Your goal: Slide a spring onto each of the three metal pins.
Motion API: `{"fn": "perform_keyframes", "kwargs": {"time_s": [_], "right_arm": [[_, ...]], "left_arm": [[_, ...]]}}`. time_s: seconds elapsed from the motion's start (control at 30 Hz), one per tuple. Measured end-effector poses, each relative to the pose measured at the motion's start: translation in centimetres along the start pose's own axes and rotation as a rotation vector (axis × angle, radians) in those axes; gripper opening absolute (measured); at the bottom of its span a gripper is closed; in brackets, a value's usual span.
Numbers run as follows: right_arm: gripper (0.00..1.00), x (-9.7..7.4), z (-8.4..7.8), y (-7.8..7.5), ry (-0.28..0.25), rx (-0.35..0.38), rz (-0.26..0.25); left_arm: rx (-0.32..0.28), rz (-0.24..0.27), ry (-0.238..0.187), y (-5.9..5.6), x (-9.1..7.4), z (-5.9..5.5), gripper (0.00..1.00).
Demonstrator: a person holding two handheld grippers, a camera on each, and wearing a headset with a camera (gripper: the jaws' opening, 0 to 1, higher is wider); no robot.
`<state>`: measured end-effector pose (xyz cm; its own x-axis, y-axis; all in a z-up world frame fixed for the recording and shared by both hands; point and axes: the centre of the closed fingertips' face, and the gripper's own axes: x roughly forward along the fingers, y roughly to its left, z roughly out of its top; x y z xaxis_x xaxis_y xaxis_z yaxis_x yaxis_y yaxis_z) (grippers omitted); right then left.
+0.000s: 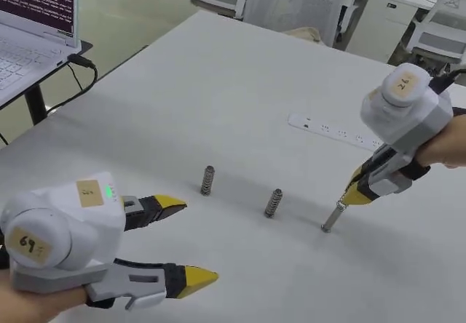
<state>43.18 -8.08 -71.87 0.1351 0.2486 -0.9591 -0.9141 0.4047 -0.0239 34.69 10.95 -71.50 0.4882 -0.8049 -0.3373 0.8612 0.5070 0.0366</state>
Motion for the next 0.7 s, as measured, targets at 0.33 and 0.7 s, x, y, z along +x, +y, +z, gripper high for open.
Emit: {"fn": "perform_keyframes", "kwargs": {"time_s": [0.33, 0.7], "right_arm": [[0.08, 1.0, -0.4, 0.0, 0.001, 0.015, 0.012], [0.08, 2.9, -0.8, 0.4, 0.005, 0.030, 0.019]], "left_arm": [[-0.001, -0.002, 0.007, 0.0, 0.0, -0.2, 0.54], [0.001, -0.004, 0.012, -0.1, 0.1, -0.3, 0.52]]}}
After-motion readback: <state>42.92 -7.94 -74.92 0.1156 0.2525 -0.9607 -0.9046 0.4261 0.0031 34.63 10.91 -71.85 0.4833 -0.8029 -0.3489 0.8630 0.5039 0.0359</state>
